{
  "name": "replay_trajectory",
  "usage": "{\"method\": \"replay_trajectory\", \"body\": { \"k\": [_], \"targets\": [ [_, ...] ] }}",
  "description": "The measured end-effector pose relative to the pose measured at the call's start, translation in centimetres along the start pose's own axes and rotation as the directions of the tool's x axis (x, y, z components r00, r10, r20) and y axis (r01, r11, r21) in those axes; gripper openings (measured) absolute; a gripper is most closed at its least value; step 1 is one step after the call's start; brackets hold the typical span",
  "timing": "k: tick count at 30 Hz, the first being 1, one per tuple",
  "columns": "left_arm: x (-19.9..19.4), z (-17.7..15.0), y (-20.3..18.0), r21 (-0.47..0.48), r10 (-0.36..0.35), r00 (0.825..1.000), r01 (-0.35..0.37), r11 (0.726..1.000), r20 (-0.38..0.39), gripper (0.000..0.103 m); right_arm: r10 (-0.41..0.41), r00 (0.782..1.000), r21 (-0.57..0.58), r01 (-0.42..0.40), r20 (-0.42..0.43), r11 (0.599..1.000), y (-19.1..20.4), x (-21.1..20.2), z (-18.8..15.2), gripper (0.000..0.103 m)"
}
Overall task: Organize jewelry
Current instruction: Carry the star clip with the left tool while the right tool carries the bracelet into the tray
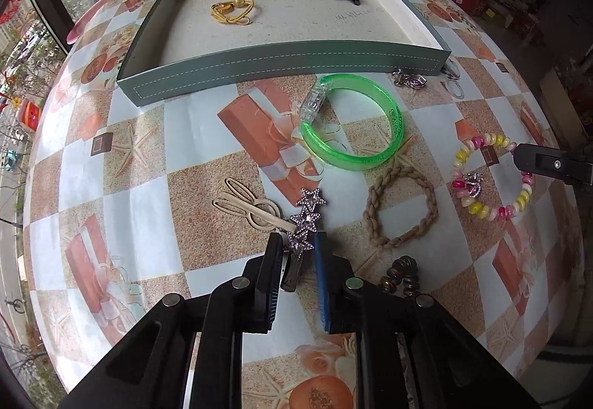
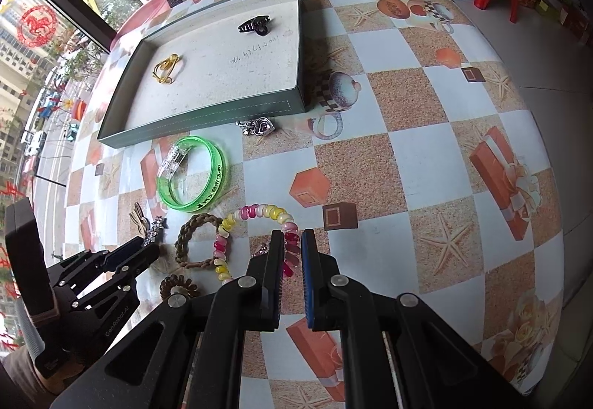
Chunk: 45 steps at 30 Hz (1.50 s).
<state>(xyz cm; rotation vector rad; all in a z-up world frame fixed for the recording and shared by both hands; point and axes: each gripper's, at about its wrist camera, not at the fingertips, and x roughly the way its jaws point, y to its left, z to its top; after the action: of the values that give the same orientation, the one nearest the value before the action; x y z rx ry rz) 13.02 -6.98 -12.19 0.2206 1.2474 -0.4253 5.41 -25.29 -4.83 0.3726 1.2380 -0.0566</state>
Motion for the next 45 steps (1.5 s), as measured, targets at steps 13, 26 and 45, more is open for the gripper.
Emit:
{"method": "replay_trajectory", "body": {
  "k": [13, 26, 45],
  "targets": [
    [-6.7, 4.1, 1.3, -0.089, -0.036, 0.99, 0.049, 0.995, 0.139, 0.03, 0.061, 0.996, -0.019, -0.06, 0.059, 0.998, 1.1, -2.0, 3.9, 0.01],
    [-10.3, 11.3, 5.8, -0.163, 0.019, 0.972, 0.02, 0.986, 0.234, 0.03, 0.139, 0.987, -0.096, -0.132, 0.075, 0.987, 3.7, -0.5, 13.0, 0.01],
    [-0.7, 17.0, 6.5, -0.183, 0.113, 0.987, -0.091, 0.979, 0.111, 0.03, 0.092, 0.994, -0.09, -0.097, -0.059, 0.991, 3.8, 10.0, 19.6, 0.01]
  ]
}}
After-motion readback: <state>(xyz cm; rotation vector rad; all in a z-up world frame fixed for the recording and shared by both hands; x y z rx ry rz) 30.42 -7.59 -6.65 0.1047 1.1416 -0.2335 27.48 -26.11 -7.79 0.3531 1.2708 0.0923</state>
